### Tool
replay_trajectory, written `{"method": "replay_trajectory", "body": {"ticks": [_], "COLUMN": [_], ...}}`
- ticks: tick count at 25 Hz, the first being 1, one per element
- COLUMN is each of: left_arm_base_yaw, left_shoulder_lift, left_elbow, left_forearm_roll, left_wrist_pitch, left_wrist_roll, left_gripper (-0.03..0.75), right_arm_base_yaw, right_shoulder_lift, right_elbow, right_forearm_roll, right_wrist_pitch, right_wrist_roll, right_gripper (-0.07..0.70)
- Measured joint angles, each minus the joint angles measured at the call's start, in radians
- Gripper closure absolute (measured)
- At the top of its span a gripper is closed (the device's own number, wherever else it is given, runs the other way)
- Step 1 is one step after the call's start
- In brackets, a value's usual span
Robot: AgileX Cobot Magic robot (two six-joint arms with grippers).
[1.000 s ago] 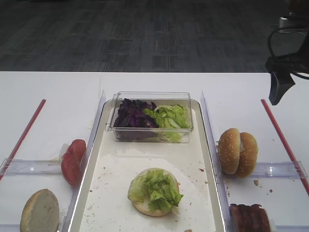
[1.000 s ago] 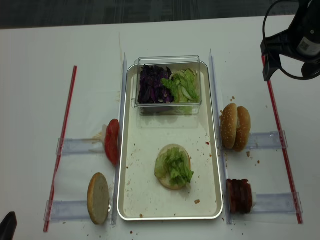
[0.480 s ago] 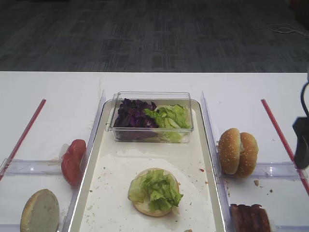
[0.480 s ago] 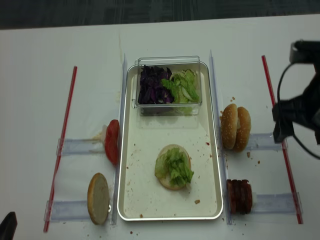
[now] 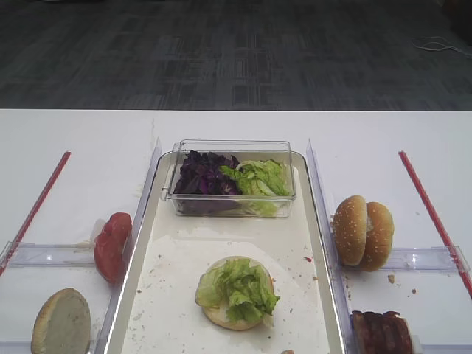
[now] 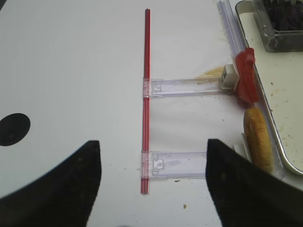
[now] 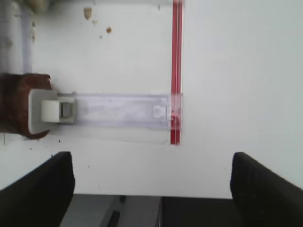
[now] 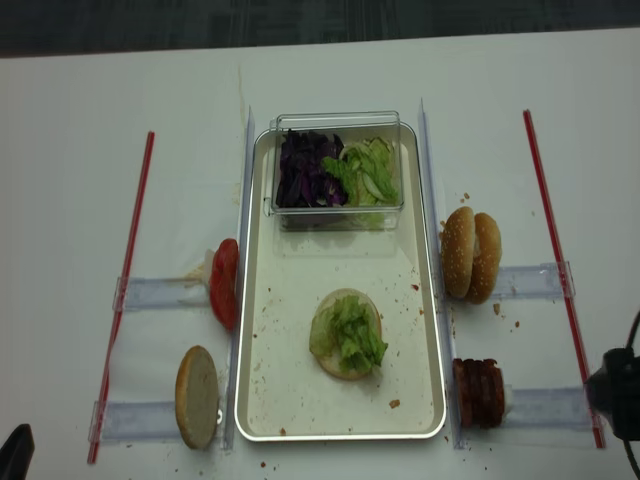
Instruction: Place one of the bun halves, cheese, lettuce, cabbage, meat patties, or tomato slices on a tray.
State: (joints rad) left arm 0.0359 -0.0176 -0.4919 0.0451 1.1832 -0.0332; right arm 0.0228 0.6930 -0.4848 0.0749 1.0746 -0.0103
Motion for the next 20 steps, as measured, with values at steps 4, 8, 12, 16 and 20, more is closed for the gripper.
{"method": "replay_trajectory", "body": {"ticks": [4, 8, 12, 16, 20], "left_arm_base_yaw": [0.0, 0.0, 0.0, 0.0, 0.0], "left_shoulder_lift": [0.0, 0.0, 0.0, 0.0, 0.0], "left_elbow": [0.0, 0.0, 0.0, 0.0, 0.0], "left_forearm_roll": [0.0, 0.0, 0.0, 0.0, 0.0], "left_wrist_pitch": [0.0, 0.0, 0.0, 0.0, 0.0], "left_wrist_roll": [0.0, 0.0, 0.0, 0.0, 0.0], "left_gripper": [0.246, 0.246, 0.246, 0.246, 0.246], "right_arm_base_yaw": [-0.002, -0.002, -0.002, -0.002, -0.002], "right_shoulder_lift": [-0.241, -0.457, -0.653, -0.708, -0.708], "right_elbow": [0.005, 0.006, 0.006, 0.006, 0.006], "right_forearm_roll": [-0.008, -0.015, -0.022, -0.028, -0.028], "right_wrist_pitch": [0.008, 0.022, 0.033, 0.039, 0.04], "right_wrist_roll": [-0.005, -0.013, -0.013, -0.011, -0.013], "right_gripper": [-0.058, -0.058, -0.058, -0.058, -0.058]}}
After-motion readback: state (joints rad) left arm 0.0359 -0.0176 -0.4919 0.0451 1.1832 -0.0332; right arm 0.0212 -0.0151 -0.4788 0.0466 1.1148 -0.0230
